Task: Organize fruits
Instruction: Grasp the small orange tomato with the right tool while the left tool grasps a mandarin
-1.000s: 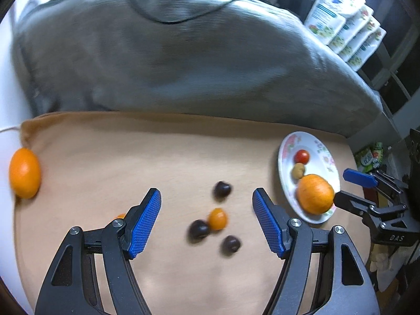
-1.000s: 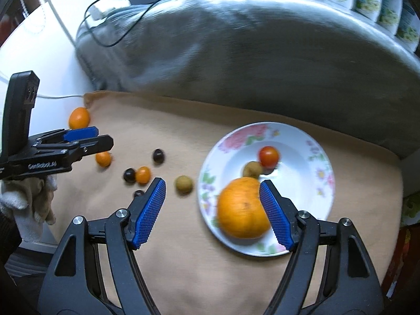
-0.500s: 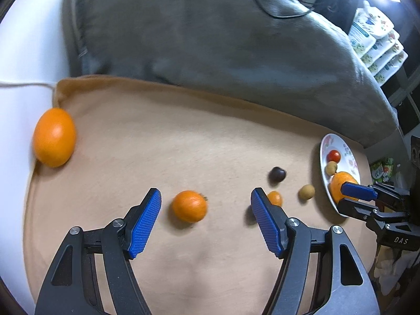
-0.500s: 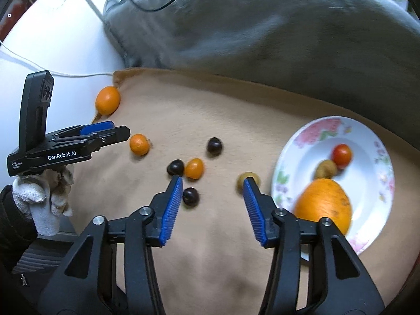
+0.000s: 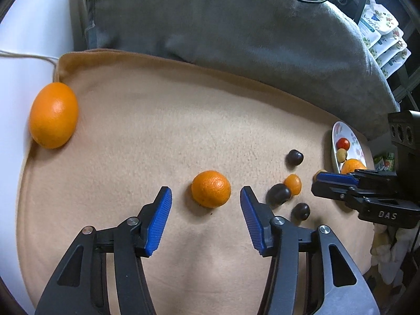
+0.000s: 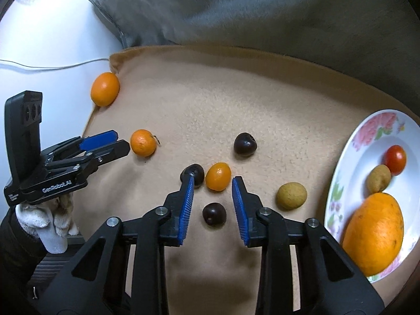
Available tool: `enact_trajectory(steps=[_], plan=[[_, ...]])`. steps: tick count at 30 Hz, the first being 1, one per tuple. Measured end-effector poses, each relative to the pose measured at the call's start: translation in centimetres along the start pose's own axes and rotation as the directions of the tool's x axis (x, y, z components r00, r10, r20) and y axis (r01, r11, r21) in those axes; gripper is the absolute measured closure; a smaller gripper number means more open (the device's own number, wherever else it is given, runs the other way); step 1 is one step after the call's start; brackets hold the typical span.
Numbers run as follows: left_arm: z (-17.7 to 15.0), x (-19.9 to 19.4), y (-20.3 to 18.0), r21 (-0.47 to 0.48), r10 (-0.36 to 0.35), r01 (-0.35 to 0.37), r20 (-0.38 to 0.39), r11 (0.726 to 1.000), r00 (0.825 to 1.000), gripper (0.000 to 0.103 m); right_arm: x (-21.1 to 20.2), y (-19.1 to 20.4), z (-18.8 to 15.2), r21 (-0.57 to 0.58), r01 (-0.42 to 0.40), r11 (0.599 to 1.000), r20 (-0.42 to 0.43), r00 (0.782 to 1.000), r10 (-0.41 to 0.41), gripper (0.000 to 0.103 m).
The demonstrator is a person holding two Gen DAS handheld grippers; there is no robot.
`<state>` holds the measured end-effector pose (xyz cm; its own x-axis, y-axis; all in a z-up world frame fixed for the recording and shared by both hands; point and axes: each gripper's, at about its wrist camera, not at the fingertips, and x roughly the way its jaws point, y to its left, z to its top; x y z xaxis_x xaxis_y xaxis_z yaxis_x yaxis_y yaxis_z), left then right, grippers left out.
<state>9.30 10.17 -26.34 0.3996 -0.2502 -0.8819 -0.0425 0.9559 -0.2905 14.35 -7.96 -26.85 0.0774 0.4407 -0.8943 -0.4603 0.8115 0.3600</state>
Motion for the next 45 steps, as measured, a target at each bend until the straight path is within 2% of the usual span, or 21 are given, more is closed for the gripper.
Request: enact_trajectory(steps=[28, 30, 35, 37, 45], plan=[[0.2, 1.9, 0.0, 0.009, -0.016, 0.016, -0.036, 1.000, 0.999, 0.051, 3.7, -1.6, 1.2, 0.129, -0.021, 0.991, -0.076, 0.997, 0.031, 0.073], [0.2, 2.1, -0.1, 0.013, -0.015, 0.015, -0.040, 1.000, 0.999, 0.058, 3.7, -1.6, 1.3, 0.130, -0.027, 0.991, -0.080, 0.996, 0.037, 0.073], [0.4, 2.7, -0.2, 0.013, -0.014, 0.015, -0.047, 1.000, 0.999, 0.061, 3.6, -2.2, 1.3, 0.140, -0.036, 0.989, -0.090, 0.995, 0.049, 0.073], [0.4, 2.8, -0.2, 0.013, -0.010, 0.011, -0.044, 1.000, 0.999, 0.067, 3.6, -2.2, 1.3, 0.141, -0.035, 0.989, -0.093, 0.995, 0.048, 0.073], [0.3, 2.8, -0.5, 0.030, -0.001, 0.002, -0.029, 1.000, 1.000, 0.068, 3.9, -2.1, 1.6, 0.130, -0.041, 0.991, -0.104, 0.993, 0.055, 0.075]])
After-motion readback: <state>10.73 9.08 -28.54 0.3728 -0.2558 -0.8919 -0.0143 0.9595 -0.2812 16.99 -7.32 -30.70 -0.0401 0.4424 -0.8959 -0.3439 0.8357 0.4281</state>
